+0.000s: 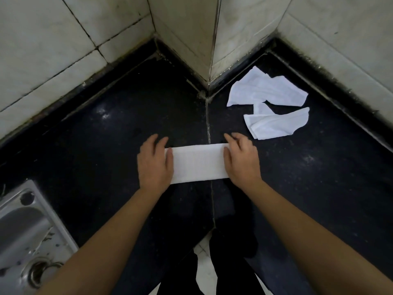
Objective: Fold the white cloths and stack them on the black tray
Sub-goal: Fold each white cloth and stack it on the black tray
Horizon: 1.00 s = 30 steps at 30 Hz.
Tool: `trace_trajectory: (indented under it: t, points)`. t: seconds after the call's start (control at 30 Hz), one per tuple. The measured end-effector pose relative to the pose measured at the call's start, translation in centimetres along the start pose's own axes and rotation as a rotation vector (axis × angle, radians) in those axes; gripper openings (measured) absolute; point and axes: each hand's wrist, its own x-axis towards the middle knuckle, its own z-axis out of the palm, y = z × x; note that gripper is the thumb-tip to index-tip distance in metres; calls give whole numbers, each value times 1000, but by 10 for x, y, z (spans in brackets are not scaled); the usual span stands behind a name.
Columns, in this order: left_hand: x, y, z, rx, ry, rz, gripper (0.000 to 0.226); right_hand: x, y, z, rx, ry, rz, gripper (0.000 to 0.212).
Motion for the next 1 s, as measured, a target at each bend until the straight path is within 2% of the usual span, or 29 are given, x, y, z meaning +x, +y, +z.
trace_trajectory:
  t: [0.07, 0.13, 0.23, 0.47, 0.7, 0.83, 0.93, 1.0]
  points:
    - [-6, 8, 8, 181, -158, 203, 52, -3, -9, 6, -99, -139, -110, 50]
    - [-7, 7, 16, 344, -286, 319, 63, -6, -18, 14, -217, -251, -191, 57]
    - [-7, -8, 25, 411, -348, 279, 68, -6, -27, 24, -320, -344, -236, 63]
    - [-8, -19, 33, 315, -353, 194, 63, -2, -51, 44, -265, -414, -304, 65]
    - [-8, -20, 31, 321, -352, 181, 65, -7, 19, 14, -337, -422, -97, 69]
    - [-9, -19, 31, 320, -357, 176, 65, -9, 20, 10, -323, -431, -57, 70]
    - [-8, -19, 30, 320, -363, 176, 65, -15, 11, 6, -251, -363, 57, 75]
    - [-8, -18, 30, 321, -363, 174, 65, -18, 7, -2, -190, -234, 165, 73]
